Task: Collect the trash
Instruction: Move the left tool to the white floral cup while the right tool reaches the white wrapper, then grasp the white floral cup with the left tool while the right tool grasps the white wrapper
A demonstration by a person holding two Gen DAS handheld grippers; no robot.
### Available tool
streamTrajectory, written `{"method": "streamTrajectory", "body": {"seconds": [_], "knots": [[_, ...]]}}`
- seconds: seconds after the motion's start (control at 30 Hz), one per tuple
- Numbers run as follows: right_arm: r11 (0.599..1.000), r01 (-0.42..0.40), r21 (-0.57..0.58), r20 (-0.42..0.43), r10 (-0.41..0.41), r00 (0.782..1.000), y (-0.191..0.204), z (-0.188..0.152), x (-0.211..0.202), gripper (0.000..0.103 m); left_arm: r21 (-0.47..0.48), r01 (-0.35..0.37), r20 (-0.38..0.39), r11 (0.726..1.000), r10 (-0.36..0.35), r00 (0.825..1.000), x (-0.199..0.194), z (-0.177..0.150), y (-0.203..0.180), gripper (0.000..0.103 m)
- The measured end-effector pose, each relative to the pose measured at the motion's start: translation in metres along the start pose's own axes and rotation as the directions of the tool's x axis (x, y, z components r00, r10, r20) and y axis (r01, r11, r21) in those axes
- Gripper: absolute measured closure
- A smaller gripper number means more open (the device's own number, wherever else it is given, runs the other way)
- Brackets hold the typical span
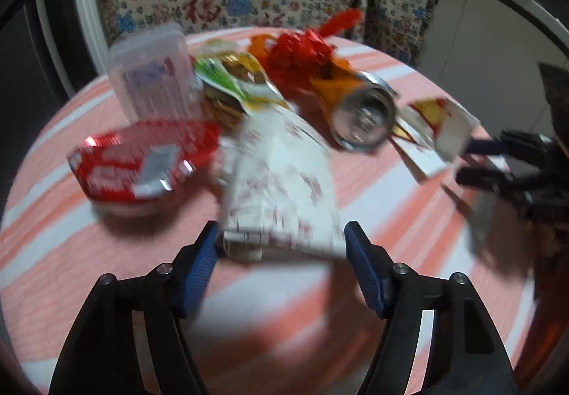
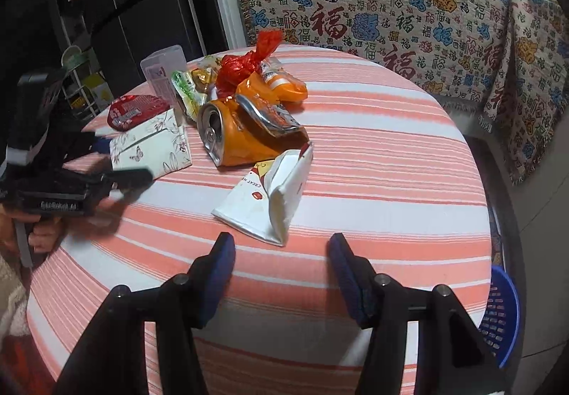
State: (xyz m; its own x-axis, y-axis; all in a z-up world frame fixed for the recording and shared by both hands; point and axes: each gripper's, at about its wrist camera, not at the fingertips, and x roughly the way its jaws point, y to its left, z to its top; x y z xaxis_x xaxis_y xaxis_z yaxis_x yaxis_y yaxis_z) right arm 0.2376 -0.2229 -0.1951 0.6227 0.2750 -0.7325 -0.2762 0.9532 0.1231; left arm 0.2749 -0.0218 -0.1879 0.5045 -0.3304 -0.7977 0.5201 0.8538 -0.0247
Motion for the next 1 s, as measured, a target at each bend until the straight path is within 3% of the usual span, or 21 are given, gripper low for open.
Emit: {"method": "streamTrajectory", "body": {"seconds": [0.13, 0.2, 0.4, 0.57, 0.63, 0.67, 0.7, 0.8, 1.0], "knots": [[0.999, -0.006, 0.038, 0.017, 0.005, 1.0, -0.008, 0.003, -0.005, 0.046, 0.049, 0.015, -0.011, 0.999, -0.014, 1.0, -0.01, -0.011, -0.02, 0.022], [0.998, -0.008, 0.062, 0.031, 0.006, 0.999, -0.012, 0.003, -0.008, 0.046, 0.009, -0.004, 0.006, 1.0, 0.004, 1.0, -0.011, -0.008, -0.016, 0.014], [0.997, -0.008, 0.081, 0.039, 0.005, 0.999, -0.012, 0.008, -0.003, 0.05, -0.162, -0.008, 0.066, 0.987, 0.018, 0.998, -0.012, 0.009, 0.01, 0.01], [0.996, -0.003, 0.085, 0.054, -0.002, 0.999, -0.011, 0.013, 0.001, 0.055, -0.197, -0.005, 0.068, 0.98, 0.019, 0.997, -0.001, 0.021, 0.011, 0.008], [0.996, -0.012, 0.088, 0.044, 0.008, 0.999, -0.012, 0.015, 0.006, 0.078, -0.198, -0.002, 0.061, 0.98, 0.014, 0.998, 0.004, 0.023, 0.01, 0.015], [0.996, -0.019, 0.084, 0.024, 0.017, 1.0, -0.012, 0.016, 0.009, 0.095, -0.201, 0.008, 0.059, 0.98, 0.004, 0.998, 0.005, 0.023, 0.01, 0.03], [0.997, -0.012, 0.079, 0.015, 0.011, 1.0, -0.012, 0.016, 0.01, 0.096, -0.205, 0.016, 0.056, 0.979, -0.005, 0.998, 0.006, 0.023, 0.011, 0.04], [0.998, 0.005, 0.064, 0.028, -0.007, 1.0, -0.011, 0.016, 0.002, 0.096, -0.23, 0.051, 0.087, 0.972, -0.031, 0.996, -0.001, 0.022, 0.013, 0.051], [0.998, 0.034, 0.046, 0.041, -0.036, 0.999, -0.016, 0.013, -0.016, 0.096, -0.263, 0.054, 0.102, 0.963, -0.028, 0.994, -0.014, 0.013, 0.011, 0.056]]}}
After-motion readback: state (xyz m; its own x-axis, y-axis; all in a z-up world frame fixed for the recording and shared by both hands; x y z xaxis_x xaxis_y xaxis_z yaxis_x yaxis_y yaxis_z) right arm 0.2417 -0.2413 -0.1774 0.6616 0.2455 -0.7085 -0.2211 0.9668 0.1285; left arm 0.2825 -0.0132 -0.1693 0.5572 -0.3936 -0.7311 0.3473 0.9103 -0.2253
